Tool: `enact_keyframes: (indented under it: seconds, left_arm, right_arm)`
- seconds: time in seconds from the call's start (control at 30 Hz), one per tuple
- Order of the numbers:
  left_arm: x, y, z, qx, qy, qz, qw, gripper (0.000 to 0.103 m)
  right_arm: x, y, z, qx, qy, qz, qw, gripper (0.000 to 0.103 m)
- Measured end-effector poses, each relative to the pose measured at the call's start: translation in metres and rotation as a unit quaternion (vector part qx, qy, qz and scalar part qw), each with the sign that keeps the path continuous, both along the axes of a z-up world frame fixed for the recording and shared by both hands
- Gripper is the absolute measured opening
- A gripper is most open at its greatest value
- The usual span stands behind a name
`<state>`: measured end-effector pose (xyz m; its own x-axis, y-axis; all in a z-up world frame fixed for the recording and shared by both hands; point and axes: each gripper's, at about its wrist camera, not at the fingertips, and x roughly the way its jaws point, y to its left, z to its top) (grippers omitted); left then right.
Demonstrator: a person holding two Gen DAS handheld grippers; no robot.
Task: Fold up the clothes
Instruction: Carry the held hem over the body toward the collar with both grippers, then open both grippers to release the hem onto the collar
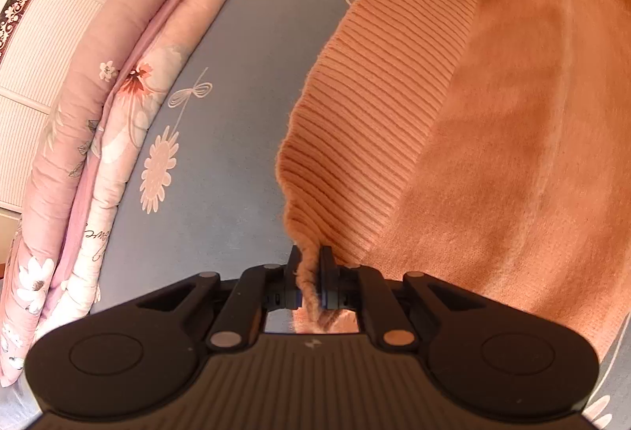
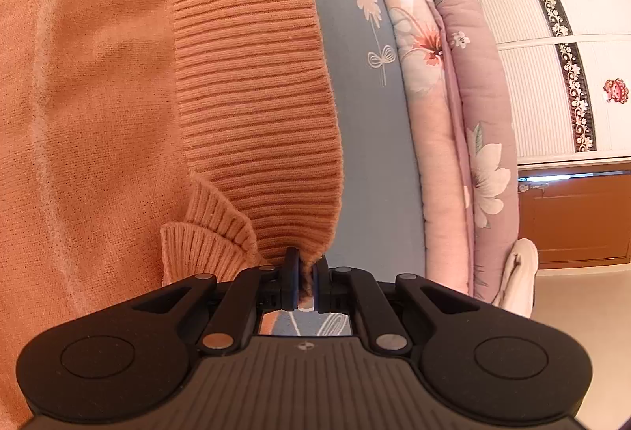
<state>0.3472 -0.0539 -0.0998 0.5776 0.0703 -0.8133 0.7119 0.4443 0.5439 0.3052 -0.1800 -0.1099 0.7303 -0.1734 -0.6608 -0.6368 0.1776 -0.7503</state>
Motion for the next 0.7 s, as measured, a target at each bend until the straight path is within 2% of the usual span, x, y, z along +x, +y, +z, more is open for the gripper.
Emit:
enact_keyframes:
  seconds: [0.7]
  left_arm:
    - [0.026, 0.003, -0.032, -0.003, 0.023, 0.011, 0.9997, 0.006]
  right_arm:
    - [0.028, 0.002, -0.047, -0.018, 0.031, 0.006, 0.999, 0.008]
